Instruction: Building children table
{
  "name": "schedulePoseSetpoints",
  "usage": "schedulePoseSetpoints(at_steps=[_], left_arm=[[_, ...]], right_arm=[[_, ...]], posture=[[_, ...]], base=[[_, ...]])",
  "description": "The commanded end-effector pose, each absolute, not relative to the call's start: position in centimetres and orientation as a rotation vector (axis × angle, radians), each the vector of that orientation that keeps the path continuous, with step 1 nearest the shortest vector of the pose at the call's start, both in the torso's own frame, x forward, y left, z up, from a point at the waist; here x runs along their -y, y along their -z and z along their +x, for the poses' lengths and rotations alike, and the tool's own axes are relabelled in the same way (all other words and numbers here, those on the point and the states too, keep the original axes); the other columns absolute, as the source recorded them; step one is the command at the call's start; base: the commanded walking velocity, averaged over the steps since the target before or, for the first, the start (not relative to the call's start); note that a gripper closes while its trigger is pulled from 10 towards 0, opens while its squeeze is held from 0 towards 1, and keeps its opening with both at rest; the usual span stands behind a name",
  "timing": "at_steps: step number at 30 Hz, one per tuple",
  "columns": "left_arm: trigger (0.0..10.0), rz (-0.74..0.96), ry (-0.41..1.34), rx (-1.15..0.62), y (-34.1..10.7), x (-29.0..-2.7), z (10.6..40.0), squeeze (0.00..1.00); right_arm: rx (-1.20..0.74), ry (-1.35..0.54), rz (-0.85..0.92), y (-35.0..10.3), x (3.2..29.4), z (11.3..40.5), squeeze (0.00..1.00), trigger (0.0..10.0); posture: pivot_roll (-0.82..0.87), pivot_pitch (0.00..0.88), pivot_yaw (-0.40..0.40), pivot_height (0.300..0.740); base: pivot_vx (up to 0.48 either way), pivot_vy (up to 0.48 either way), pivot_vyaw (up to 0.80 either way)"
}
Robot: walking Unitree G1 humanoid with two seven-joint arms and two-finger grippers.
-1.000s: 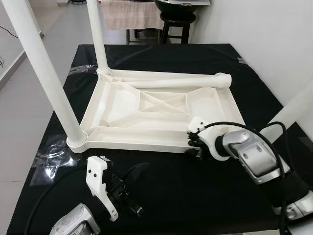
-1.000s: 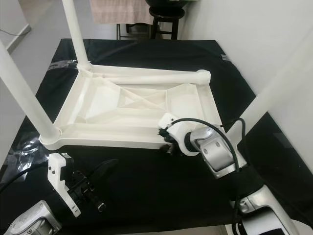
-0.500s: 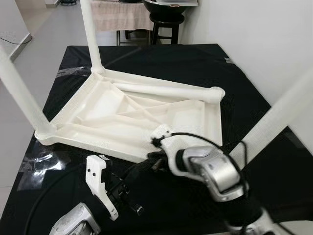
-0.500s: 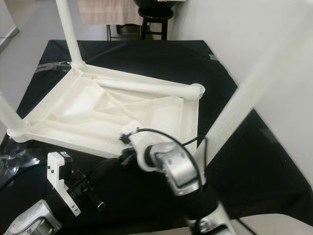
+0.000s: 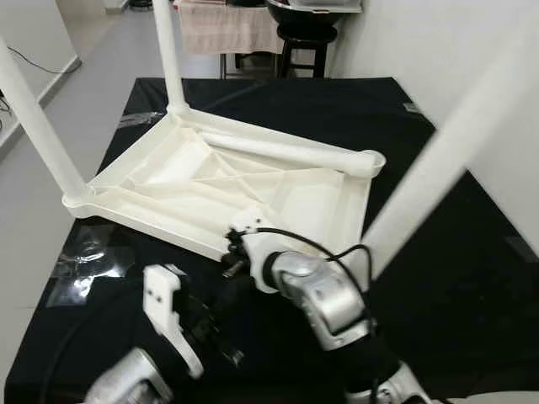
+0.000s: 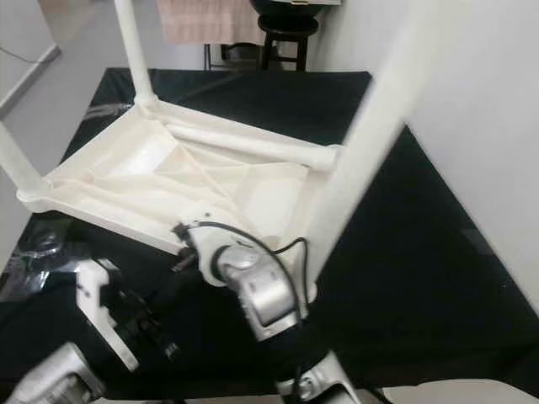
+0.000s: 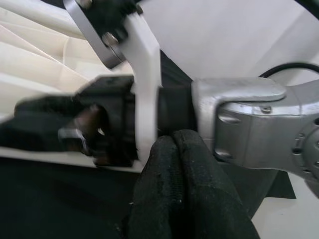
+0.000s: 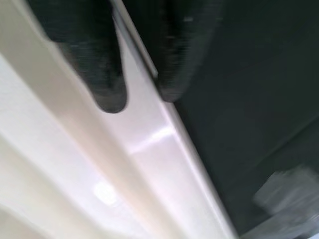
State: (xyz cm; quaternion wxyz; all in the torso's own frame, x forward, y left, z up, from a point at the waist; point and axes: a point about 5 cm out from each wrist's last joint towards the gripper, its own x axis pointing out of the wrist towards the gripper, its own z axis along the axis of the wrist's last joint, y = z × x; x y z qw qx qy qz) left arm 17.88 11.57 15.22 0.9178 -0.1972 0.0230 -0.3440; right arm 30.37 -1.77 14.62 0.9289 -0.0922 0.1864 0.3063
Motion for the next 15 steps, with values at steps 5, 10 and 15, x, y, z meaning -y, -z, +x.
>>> schedulePoseSetpoints(at_steps=[5,10,15], left_arm=[[10.0,-0.407,0.675,-0.062,-15.0,-11.9,17.9,0.0],[10.0,-0.397,0.623,-0.051,-15.3,-12.5,18.3,0.0],[10.0,-0.365,0.568,-0.046,-15.6,-13.2,18.7,0.0]], right_arm=[[-0.249,-0.598,-0.12,-17.1,2.7,31.3,1.0,10.0],[-0.257,-0.658,-0.126,-16.9,3.7,30.4,0.12,10.0],[-0.282,-0.778,-0.038,-16.5,5.6,28.8,0.0,10.0]], posture=[[0.06,0.122,-0.076,0.74],[0.05,0.125,-0.075,0.74],[0.05,0.128,-0.074,0.74]], base=[[0.0,0.0,0.0],[0.0,0.0,0.0],[0.0,0.0,0.0]])
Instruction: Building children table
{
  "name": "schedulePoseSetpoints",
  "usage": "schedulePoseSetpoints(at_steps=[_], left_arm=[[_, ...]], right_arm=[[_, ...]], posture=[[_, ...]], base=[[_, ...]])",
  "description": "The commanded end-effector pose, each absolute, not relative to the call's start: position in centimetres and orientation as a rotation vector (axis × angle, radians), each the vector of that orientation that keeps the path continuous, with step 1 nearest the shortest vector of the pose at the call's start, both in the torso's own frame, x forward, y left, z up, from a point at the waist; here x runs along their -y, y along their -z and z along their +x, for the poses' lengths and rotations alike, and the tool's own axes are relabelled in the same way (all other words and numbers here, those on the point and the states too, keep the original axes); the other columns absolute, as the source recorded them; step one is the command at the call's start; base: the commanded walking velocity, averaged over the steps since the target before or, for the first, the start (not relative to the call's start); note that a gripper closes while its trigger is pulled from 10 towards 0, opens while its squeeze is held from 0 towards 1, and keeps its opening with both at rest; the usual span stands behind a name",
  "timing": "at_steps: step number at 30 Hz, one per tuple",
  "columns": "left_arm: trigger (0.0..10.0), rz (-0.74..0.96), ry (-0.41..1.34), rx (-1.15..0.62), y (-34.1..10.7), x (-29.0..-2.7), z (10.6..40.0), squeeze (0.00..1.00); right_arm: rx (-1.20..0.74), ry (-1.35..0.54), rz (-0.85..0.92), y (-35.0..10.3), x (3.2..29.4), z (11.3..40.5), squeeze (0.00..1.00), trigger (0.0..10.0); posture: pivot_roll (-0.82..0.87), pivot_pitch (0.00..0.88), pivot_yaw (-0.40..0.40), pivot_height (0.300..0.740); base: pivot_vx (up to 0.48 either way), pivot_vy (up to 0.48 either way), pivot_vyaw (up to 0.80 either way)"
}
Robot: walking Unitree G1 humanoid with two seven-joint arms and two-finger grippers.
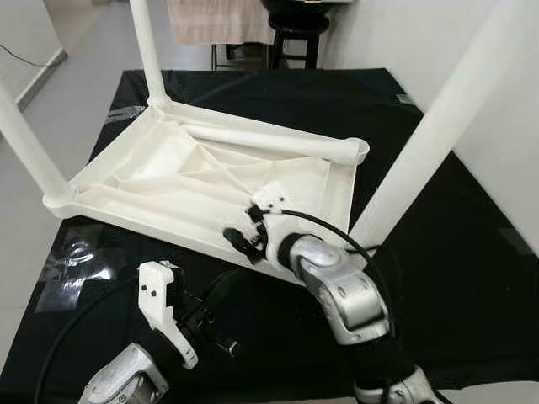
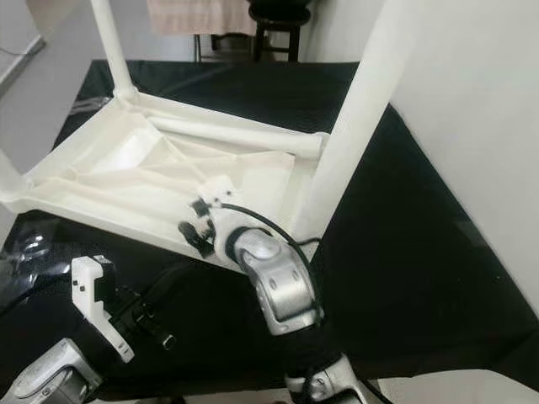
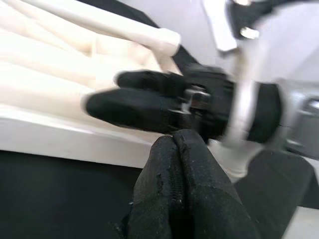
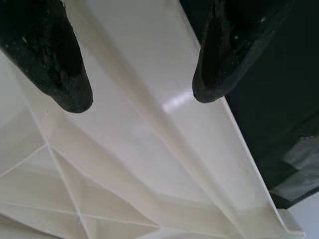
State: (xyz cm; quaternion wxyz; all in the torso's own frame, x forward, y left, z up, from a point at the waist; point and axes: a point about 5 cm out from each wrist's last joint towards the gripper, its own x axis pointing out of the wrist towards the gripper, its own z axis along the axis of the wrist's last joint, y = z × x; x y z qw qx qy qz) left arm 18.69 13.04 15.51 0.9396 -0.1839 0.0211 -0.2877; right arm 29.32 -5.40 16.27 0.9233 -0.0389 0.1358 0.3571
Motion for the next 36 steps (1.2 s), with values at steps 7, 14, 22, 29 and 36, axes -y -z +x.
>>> schedulePoseSetpoints(at_steps=[7,14,22,29,36], left_arm=[[10.0,-0.325,0.485,-0.038,-15.9,-14.7,19.4,0.0],[10.0,-0.31,0.475,-0.062,-15.7,-15.0,19.0,0.0],[10.0,-0.308,0.476,-0.1,-15.3,-15.5,18.3,0.0],[10.0,-0.31,0.476,-0.118,-15.1,-15.6,18.0,0.0],[10.0,-0.301,0.49,-0.13,-15.0,-15.6,17.8,0.0]], right_arm=[[-0.282,-0.993,0.026,-16.4,7.6,25.7,0.0,10.0],[-0.333,-1.042,-0.01,-15.5,12.0,24.3,0.0,10.0],[-0.423,-1.143,-0.054,-15.4,16.2,22.9,0.0,10.0],[-0.496,-1.168,-0.112,-15.8,19.9,22.1,0.0,10.0],[-0.65,-1.186,-0.228,-15.6,23.2,20.7,0.0,10.0]], posture=[[0.04,0.132,-0.073,0.74],[0.04,0.133,-0.068,0.74],[0.05,0.137,-0.069,0.74],[0.05,0.137,-0.07,0.74],[0.05,0.132,-0.064,0.74]], base=[[0.0,0.0,0.0],[0.0,0.0,0.0],[0.0,0.0,0.0],[0.0,0.0,0.0],[0.0,0.0,0.0]])
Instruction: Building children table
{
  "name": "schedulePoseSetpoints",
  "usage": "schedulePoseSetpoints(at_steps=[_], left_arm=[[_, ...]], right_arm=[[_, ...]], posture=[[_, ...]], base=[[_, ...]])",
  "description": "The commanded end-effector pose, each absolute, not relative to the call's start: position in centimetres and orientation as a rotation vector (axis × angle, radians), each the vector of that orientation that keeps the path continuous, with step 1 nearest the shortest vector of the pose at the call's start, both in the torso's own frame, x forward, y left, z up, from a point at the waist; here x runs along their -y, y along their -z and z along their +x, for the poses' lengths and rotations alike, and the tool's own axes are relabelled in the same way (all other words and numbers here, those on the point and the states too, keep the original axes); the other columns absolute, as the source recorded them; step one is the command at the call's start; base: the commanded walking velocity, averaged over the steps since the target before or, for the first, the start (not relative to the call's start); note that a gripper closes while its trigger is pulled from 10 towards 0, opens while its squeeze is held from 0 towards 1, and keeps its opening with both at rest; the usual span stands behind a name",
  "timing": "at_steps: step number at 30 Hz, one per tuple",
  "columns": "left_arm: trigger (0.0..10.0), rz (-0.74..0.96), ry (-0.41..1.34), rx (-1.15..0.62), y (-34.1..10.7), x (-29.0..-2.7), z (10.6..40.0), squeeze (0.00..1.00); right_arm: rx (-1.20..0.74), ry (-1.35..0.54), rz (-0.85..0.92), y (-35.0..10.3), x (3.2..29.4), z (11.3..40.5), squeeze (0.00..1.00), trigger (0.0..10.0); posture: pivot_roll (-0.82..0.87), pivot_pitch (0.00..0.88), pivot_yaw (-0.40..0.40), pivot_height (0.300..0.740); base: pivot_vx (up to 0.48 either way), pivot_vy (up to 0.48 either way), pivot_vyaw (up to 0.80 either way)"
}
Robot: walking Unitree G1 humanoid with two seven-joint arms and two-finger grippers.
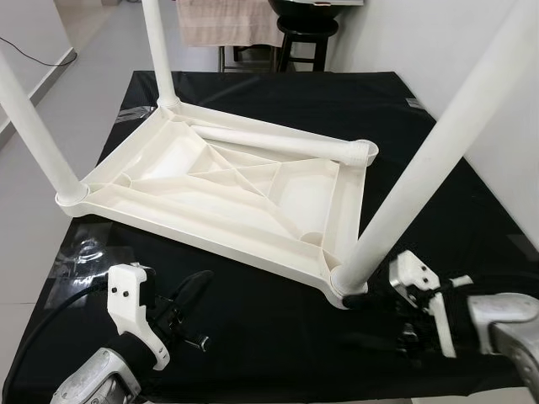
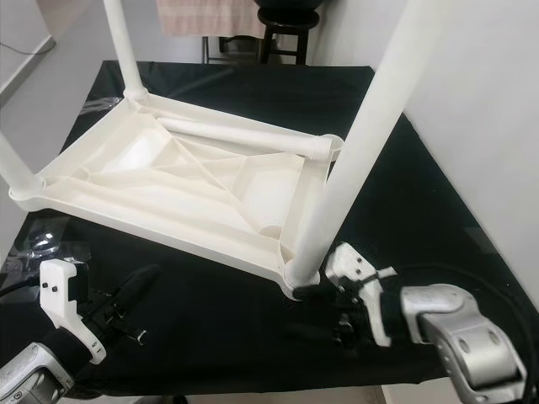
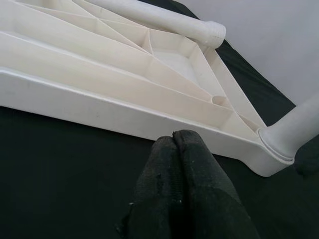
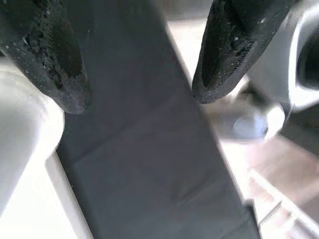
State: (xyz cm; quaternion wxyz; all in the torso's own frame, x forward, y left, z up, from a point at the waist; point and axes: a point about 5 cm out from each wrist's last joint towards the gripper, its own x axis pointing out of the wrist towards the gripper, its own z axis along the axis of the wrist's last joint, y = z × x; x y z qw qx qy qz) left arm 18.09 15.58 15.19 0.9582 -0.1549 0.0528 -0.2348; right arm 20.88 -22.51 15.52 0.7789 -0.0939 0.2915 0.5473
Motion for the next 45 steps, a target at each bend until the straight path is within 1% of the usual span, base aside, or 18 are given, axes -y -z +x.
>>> schedulePoseSetpoints(at_steps=[1,3,4,7,13,16,19,21,23,24,25,26,28,29,34,38,40,45], left_arm=[[10.0,-0.3,0.494,-0.132,-15.0,-15.6,17.8,0.0],[10.0,-0.299,0.497,-0.133,-15.0,-15.6,17.8,0.0],[10.0,-0.296,0.505,-0.137,-15.0,-15.5,17.8,0.0],[10.0,-0.29,0.513,-0.139,-15.0,-15.5,17.8,0.0],[10.0,-0.284,0.523,-0.139,-15.0,-15.4,17.9,0.0],[10.0,-0.283,0.526,-0.138,-15.0,-15.4,17.9,0.0],[10.0,-0.282,0.525,-0.137,-15.1,-15.3,17.9,0.0],[10.0,-0.282,0.523,-0.135,-15.1,-15.3,17.9,0.0],[10.0,-0.282,0.523,-0.135,-15.1,-15.3,17.9,0.0],[10.0,-0.282,0.522,-0.134,-15.1,-15.3,17.9,0.0],[10.0,-0.282,0.522,-0.134,-15.1,-15.3,17.9,0.0],[10.0,-0.282,0.518,-0.131,-15.1,-15.3,18.0,0.0],[10.0,-0.281,0.515,-0.127,-15.1,-15.2,18.0,0.0],[10.0,-0.281,0.515,-0.127,-15.1,-15.2,18.0,0.0],[10.0,-0.283,0.509,-0.121,-15.2,-15.1,18.0,0.0],[10.0,-0.285,0.505,-0.118,-15.2,-15.1,18.0,0.0],[10.0,-0.29,0.501,-0.115,-15.2,-15.1,18.0,0.0],[10.0,-0.287,0.502,-0.114,-15.3,-15.0,18.0,0.0]], right_arm=[[-0.674,-1.18,-0.247,-15.6,23.6,20.5,0.0,10.0],[-0.687,-1.175,-0.256,-15.6,23.9,20.5,0.0,10.0],[-0.711,-1.105,-0.318,-15.7,25.1,21.1,0.0,10.0],[-0.675,-0.967,-0.409,-16.5,26.8,22.8,0.0,10.0],[-0.58,-0.92,-0.468,-17.9,26.9,24.5,0.0,10.0],[-0.461,-0.963,-0.478,-19.4,25.4,25.7,0.0,10.0],[-0.424,-1.003,-0.487,-19.9,24.5,26.2,0.0,10.0],[-0.394,-1.086,-0.481,-20.1,23.0,26.3,0.0,10.0],[-0.394,-1.086,-0.481,-20.1,23.0,26.3,0.0,10.0],[-0.381,-1.133,-0.472,-20.1,22.2,26.2,0.0,10.0],[-0.381,-1.133,-0.472,-20.1,22.2,26.2,0.0,10.0],[-0.355,-1.288,-0.44,-19.5,19.1,25.4,0.0,10.0],[-0.337,-1.416,-0.412,-18.9,16.5,24.4,0.0,10.0],[-0.337,-1.416,-0.412,-18.9,16.5,24.4,0.0,10.0],[-0.305,-1.582,-0.383,-18.7,13.4,22.9,0.0,10.0],[-0.306,-1.622,-0.376,-18.7,13.0,22.5,0.0,10.0],[-0.33,-1.625,-0.413,-18.3,13.2,22.6,0.0,10.0],[-0.37,-1.558,-0.489,-17.8,14.5,23.8,0.0,10.0]], posture=[[0.05,0.132,-0.064,0.74],[0.05,0.132,-0.064,0.74],[0.05,0.13,-0.062,0.74],[0.05,0.129,-0.059,0.74],[0.05,0.129,-0.059,0.74],[0.05,0.131,-0.064,0.74],[0.06,0.131,-0.068,0.74],[0.06,0.132,-0.07,0.74],[0.06,0.132,-0.07,0.74],[0.06,0.132,-0.07,0.74],[0.06,0.132,-0.07,0.74],[0.06,0.134,-0.075,0.74],[0.06,0.137,-0.074,0.74],[0.06,0.137,-0.074,0.74],[0.07,0.141,-0.079,0.74],[0.07,0.142,-0.081,0.74],[0.07,0.143,-0.083,0.74],[0.06,0.143,-0.091,0.74]], base=[[0.0,0.0,0.0],[0.0,0.0,0.0],[0.0,0.0,0.0],[0.0,0.0,0.0],[0.0,0.0,0.0],[0.0,0.0,0.0],[0.0,0.0,0.0],[0.0,0.0,0.0],[0.0,0.0,0.0],[0.0,0.0,0.0],[0.0,0.0,0.0],[0.0,0.0,0.0],[0.0,0.0,0.0],[0.0,0.0,0.0],[0.0,0.0,0.0],[0.0,0.0,0.0],[0.0,0.0,0.0],[0.0,0.0,0.0]])
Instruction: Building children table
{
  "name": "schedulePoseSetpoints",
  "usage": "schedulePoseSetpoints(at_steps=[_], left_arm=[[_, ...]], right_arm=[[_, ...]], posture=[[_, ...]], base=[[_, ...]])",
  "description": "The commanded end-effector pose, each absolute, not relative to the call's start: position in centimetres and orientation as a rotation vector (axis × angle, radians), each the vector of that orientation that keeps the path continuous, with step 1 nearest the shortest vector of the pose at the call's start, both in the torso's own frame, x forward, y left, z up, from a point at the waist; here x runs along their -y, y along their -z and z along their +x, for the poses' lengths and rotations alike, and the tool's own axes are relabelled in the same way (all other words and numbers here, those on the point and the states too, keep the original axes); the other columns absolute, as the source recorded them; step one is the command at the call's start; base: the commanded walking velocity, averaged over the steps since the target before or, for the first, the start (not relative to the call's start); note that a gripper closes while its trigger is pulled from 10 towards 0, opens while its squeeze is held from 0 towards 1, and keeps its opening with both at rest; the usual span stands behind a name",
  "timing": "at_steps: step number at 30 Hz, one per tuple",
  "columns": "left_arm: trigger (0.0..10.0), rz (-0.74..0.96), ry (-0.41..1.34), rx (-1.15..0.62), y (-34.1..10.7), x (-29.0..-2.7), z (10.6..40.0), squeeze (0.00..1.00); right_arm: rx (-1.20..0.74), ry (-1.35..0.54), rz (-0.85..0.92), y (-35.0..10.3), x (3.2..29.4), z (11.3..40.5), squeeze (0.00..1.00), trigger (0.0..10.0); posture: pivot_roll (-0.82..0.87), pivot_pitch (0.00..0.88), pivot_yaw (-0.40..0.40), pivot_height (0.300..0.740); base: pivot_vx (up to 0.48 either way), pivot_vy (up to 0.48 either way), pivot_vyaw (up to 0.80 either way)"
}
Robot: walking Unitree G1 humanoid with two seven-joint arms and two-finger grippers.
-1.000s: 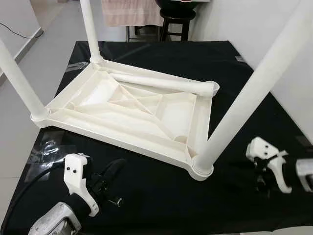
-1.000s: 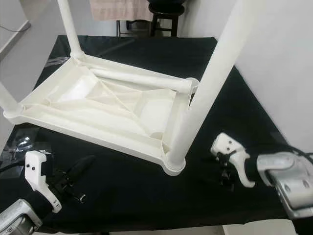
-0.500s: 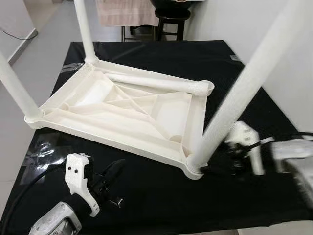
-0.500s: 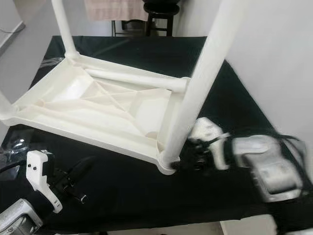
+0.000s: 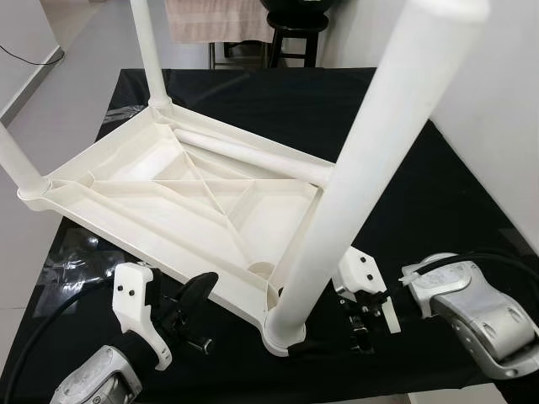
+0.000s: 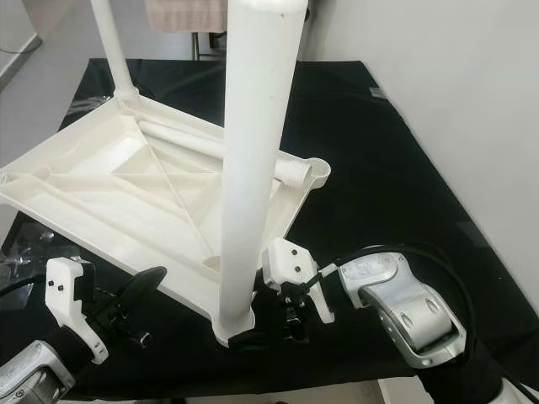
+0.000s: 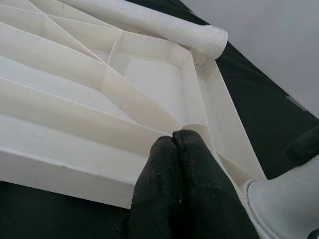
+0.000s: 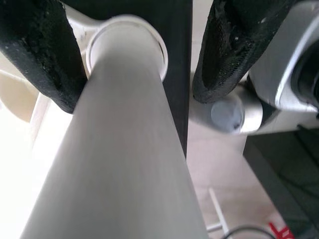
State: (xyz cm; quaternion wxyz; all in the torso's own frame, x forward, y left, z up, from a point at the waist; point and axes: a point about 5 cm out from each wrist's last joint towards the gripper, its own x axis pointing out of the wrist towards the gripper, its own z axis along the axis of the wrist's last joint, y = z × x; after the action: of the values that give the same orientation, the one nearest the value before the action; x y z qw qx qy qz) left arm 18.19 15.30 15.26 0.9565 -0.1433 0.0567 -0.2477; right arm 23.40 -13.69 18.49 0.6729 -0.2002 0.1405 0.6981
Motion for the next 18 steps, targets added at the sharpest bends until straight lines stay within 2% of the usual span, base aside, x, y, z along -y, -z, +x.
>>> schedulePoseSetpoints(at_steps=[1,4,11,12,17,18], left_arm=[[10.0,-0.287,0.502,-0.114,-15.3,-15.0,18.0,0.0],[10.0,-0.287,0.493,-0.107,-15.3,-15.0,18.2,0.0],[10.0,-0.281,0.485,-0.106,-15.3,-15.1,18.2,0.0],[10.0,-0.278,0.481,-0.107,-15.3,-15.4,18.1,0.0],[10.0,-0.278,0.479,-0.109,-15.3,-15.6,17.9,0.0],[10.0,-0.282,0.485,-0.119,-15.3,-15.7,17.6,0.0]], right_arm=[[-0.37,-1.558,-0.489,-17.8,14.5,23.8,0.0,10.0],[-0.411,-1.465,-0.623,-18.1,16.2,25.9,0.0,10.0],[-0.455,-1.371,-0.779,-18.8,18.1,28.1,0.0,10.0],[-0.48,-1.339,-0.881,-19.1,18.8,29.2,0.0,10.0],[-0.496,-1.32,-0.965,-19.5,19.1,30.1,0.0,10.0],[-0.503,-1.297,-1.07,-19.8,19.2,31.1,0.0,10.0]], posture=[[0.06,0.143,-0.091,0.74],[0.05,0.141,-0.089,0.74],[0.05,0.138,-0.086,0.74],[0.06,0.139,-0.085,0.74],[0.06,0.142,-0.082,0.74],[0.06,0.142,-0.082,0.74]], base=[[0.0,0.0,0.0],[0.0,0.0,0.0],[0.0,0.0,0.0],[0.0,0.0,0.0],[0.0,0.0,0.0],[0.0,0.0,0.0]])
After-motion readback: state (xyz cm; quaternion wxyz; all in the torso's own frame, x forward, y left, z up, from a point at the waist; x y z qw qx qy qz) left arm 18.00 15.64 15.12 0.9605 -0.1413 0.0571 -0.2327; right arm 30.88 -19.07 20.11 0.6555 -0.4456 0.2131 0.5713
